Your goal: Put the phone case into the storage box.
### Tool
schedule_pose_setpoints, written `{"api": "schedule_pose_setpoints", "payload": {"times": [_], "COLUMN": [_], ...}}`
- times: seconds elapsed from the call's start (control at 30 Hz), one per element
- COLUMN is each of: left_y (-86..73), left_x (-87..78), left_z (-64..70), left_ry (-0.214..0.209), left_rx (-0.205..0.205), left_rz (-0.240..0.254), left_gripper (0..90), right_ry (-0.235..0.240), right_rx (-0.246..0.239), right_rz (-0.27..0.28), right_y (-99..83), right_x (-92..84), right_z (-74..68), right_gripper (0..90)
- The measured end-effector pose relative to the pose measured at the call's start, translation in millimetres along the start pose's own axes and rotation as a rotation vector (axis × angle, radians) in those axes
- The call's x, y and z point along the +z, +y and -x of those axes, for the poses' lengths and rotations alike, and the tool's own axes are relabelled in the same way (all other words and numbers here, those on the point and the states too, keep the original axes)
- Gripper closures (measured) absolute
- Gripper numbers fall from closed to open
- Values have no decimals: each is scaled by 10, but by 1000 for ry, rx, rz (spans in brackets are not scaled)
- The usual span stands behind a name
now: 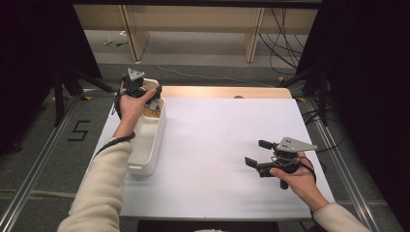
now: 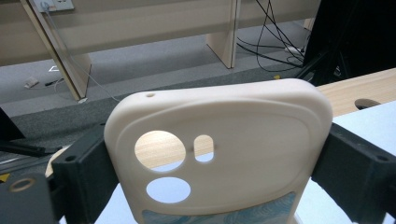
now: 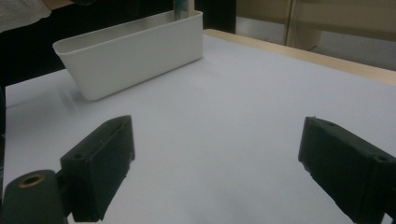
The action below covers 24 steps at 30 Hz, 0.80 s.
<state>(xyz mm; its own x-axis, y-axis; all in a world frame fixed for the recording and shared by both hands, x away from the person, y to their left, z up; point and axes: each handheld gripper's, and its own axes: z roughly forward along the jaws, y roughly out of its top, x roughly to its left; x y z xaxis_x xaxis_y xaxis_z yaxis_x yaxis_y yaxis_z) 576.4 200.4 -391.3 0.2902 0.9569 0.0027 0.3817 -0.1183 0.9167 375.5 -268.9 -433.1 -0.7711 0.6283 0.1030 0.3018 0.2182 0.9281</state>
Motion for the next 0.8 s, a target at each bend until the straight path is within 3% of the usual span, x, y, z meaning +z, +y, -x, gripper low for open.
{"api": "schedule_pose_setpoints", "payload": {"times": [0.8], "left_y": [-51], "left_x": [59], "left_z": [-5], "left_ry": [-1], "left_rx": [-6], "left_rz": [-24], "left_gripper": [88], "right_ry": [3], "right_rx": [1], "right_rz": [0], "right_y": [-1], "right_x": [3], "right_z": [1], "right_gripper": [118]}}
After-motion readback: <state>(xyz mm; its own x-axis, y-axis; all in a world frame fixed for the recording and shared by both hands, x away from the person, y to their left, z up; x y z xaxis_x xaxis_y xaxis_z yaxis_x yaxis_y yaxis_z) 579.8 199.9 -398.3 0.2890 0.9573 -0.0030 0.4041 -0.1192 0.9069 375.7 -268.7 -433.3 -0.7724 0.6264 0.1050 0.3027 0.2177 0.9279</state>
